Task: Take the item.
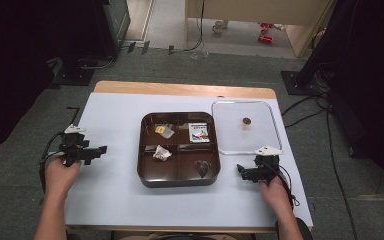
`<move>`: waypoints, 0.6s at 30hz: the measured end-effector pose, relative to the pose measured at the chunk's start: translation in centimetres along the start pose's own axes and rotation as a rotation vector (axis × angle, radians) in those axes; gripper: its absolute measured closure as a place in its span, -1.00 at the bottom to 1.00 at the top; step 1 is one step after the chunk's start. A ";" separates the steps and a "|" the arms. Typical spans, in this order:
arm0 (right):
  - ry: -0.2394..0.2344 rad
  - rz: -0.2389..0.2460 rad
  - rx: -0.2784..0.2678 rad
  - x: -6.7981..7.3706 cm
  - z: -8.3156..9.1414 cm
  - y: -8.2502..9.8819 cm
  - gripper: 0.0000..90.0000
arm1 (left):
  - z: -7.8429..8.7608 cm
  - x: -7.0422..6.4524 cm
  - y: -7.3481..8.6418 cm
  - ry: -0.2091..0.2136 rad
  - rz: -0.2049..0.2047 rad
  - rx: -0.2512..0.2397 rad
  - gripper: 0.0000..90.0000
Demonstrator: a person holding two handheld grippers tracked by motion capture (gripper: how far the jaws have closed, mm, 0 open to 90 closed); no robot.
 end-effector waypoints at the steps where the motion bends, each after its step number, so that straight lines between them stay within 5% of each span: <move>1: 0.000 0.000 0.000 0.0 0.0 0.0 -1.00 | 0.1 -0.2 -0.1 0.005 -0.012 -0.003 -0.51; 18: 0.000 0.000 0.000 0.0 0.0 0.0 -1.00 | 0.9 -3.9 -1.1 0.095 -0.101 -0.028 -0.50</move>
Point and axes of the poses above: each handheld gripper's, and its own axes: z roughly backward along the jaws, y roughly out of its underside, x roughly to its left, the point moved 5 cm from there along -z, roughly forward along the jaws, and after that the axes turned 8 degrees about z, right-handed, at the moved point
